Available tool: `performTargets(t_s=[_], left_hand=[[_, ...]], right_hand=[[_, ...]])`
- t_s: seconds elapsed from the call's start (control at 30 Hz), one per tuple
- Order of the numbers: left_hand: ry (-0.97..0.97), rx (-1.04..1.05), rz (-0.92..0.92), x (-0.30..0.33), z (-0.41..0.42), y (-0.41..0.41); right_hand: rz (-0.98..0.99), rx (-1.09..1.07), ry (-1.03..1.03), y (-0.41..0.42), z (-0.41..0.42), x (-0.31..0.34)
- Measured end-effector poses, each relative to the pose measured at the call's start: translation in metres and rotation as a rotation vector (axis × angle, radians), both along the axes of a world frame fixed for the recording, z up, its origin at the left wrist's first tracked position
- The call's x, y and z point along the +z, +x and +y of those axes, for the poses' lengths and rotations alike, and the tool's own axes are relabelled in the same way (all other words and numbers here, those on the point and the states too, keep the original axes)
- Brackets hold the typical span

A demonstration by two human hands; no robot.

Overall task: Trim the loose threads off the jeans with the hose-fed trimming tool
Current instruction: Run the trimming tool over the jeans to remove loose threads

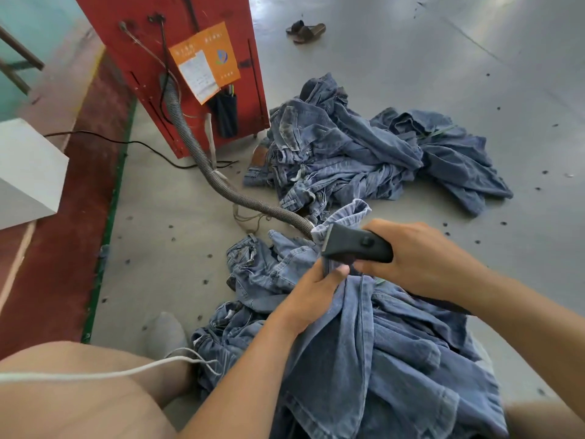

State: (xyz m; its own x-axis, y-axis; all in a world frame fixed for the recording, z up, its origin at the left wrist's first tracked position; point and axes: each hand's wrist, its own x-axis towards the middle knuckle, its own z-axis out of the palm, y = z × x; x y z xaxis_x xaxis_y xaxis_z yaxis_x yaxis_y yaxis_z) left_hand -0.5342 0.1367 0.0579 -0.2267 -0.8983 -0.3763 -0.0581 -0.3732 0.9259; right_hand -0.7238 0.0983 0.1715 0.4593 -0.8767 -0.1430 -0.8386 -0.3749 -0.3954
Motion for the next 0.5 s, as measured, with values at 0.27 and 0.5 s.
performTargets(t_s=[0.27, 0.5], left_hand=[[-0.272, 0.196, -0.129, 0.001, -0.001, -0.005], [-0.304, 0.213, -0.118, 0.010, -0.004, 0.006]], right_hand=[[-0.147, -0.152, 0.009, -0.026, -0.020, 0.031], [-0.060, -0.115, 0.111, -0.054, -0.032, 0.043]])
